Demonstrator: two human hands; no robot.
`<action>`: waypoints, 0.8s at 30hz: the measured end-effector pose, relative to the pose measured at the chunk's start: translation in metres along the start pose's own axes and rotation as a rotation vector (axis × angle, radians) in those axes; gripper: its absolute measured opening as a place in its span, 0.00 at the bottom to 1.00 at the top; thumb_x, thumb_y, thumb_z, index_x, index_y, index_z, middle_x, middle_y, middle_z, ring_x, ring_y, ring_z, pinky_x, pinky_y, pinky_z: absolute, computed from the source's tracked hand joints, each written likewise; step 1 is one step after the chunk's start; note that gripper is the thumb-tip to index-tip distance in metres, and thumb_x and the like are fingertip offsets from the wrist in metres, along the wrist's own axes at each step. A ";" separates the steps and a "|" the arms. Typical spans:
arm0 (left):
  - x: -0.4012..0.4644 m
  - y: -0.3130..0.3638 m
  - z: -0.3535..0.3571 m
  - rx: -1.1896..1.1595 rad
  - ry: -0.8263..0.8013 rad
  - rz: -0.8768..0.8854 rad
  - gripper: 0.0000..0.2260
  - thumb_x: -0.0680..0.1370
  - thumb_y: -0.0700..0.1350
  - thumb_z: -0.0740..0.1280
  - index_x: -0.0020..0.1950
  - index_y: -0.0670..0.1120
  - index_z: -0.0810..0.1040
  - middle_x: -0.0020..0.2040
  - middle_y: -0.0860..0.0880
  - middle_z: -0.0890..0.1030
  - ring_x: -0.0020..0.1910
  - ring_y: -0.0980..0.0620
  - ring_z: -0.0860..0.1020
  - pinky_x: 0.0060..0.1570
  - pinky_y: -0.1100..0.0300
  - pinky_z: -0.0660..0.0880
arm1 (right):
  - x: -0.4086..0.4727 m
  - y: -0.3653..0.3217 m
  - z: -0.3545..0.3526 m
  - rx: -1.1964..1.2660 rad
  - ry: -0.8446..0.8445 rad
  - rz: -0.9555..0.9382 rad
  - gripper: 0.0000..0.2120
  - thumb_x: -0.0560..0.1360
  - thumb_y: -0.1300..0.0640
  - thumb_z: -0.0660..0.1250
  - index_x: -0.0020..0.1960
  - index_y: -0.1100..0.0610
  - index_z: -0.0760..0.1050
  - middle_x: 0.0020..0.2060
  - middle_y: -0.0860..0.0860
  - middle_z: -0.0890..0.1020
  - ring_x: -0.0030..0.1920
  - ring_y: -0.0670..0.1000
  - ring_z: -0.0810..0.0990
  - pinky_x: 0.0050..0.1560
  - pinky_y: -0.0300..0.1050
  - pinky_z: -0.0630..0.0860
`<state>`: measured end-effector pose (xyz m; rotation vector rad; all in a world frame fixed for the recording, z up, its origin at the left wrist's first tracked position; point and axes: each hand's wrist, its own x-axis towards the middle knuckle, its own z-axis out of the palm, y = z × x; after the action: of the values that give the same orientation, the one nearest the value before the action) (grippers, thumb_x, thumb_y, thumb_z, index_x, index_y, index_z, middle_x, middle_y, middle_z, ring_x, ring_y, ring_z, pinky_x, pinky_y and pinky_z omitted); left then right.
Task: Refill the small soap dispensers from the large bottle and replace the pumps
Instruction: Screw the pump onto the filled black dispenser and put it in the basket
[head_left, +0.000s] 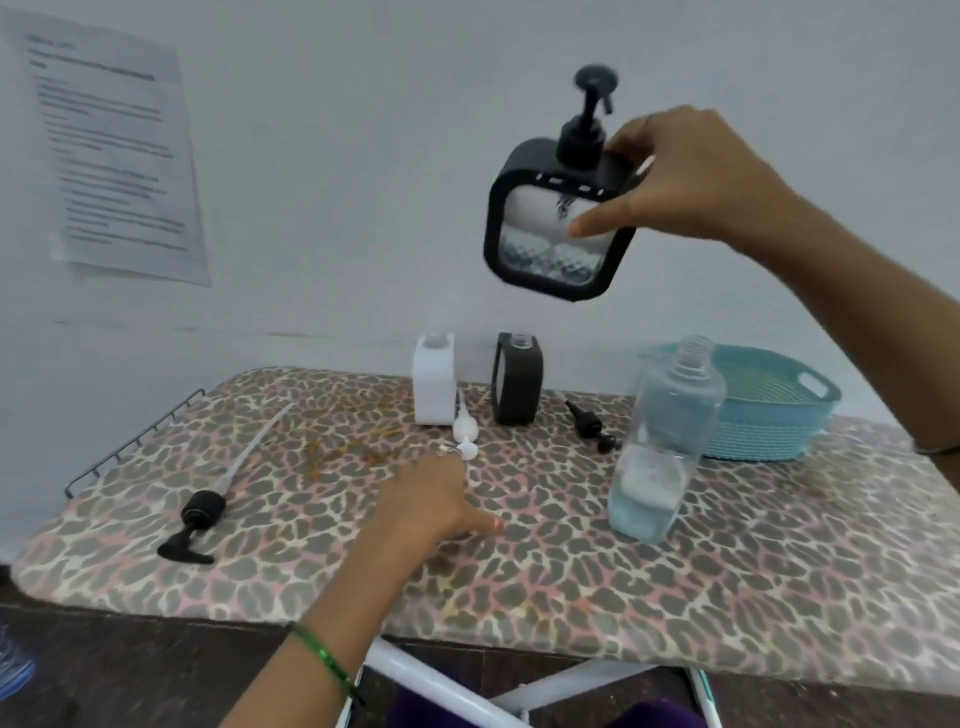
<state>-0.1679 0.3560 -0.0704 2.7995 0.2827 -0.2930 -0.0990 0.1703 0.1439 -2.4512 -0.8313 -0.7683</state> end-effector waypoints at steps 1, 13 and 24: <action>0.003 0.009 0.003 0.068 -0.015 0.019 0.37 0.70 0.63 0.71 0.72 0.46 0.63 0.69 0.46 0.70 0.66 0.46 0.71 0.64 0.49 0.70 | -0.003 0.010 -0.009 0.013 0.045 0.038 0.24 0.64 0.50 0.78 0.55 0.61 0.80 0.46 0.55 0.81 0.45 0.53 0.78 0.43 0.42 0.70; 0.020 0.081 0.013 0.371 -0.284 0.118 0.33 0.69 0.62 0.72 0.66 0.47 0.68 0.63 0.48 0.74 0.60 0.49 0.74 0.61 0.55 0.72 | -0.060 0.166 -0.029 0.124 0.324 0.625 0.26 0.56 0.49 0.79 0.44 0.66 0.79 0.40 0.61 0.84 0.39 0.58 0.83 0.43 0.61 0.81; 0.035 0.105 0.011 0.481 -0.360 0.131 0.40 0.68 0.55 0.76 0.73 0.45 0.62 0.71 0.46 0.68 0.68 0.46 0.70 0.68 0.52 0.68 | -0.097 0.238 0.039 -0.140 0.231 0.861 0.18 0.63 0.51 0.77 0.43 0.62 0.73 0.38 0.55 0.77 0.38 0.56 0.77 0.34 0.44 0.69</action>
<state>-0.1125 0.2602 -0.0586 3.1235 -0.0677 -0.9280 0.0060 -0.0203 0.0010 -2.4211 0.3780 -0.7432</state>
